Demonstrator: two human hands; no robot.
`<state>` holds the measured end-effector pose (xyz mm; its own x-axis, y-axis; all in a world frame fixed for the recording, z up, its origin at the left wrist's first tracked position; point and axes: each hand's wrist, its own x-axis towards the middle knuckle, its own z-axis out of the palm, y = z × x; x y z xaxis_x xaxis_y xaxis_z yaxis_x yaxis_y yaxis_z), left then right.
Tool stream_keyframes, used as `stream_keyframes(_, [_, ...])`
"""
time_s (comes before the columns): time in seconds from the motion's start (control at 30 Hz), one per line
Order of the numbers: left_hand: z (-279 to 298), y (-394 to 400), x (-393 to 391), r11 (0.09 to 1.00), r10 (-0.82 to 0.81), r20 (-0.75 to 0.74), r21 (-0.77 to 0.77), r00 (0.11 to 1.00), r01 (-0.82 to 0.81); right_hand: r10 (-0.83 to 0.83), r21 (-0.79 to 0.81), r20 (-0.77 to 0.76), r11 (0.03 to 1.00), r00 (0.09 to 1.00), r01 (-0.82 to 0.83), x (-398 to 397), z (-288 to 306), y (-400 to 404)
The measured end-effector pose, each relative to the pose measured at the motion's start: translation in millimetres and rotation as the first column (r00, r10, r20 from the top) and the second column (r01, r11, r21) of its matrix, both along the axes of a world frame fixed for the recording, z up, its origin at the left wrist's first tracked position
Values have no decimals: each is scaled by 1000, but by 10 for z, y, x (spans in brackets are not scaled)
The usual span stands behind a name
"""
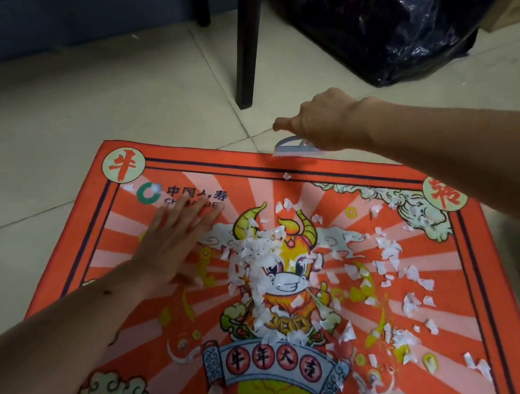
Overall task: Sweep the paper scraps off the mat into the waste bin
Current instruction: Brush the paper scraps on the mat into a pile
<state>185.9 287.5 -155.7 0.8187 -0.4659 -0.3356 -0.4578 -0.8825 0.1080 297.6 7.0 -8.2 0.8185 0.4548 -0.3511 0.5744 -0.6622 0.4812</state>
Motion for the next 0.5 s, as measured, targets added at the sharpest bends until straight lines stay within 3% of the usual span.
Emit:
stream_keyframes(0.27, [-123, 14, 208, 997, -80, 32, -15, 996, 81, 8, -40, -56, 999, 998, -10, 120, -356, 153])
stream_keyframes(0.5, [-103, 13, 119, 987, -160, 186, 57, 969, 152, 85, -94, -189, 990, 978, -104, 69, -387, 274])
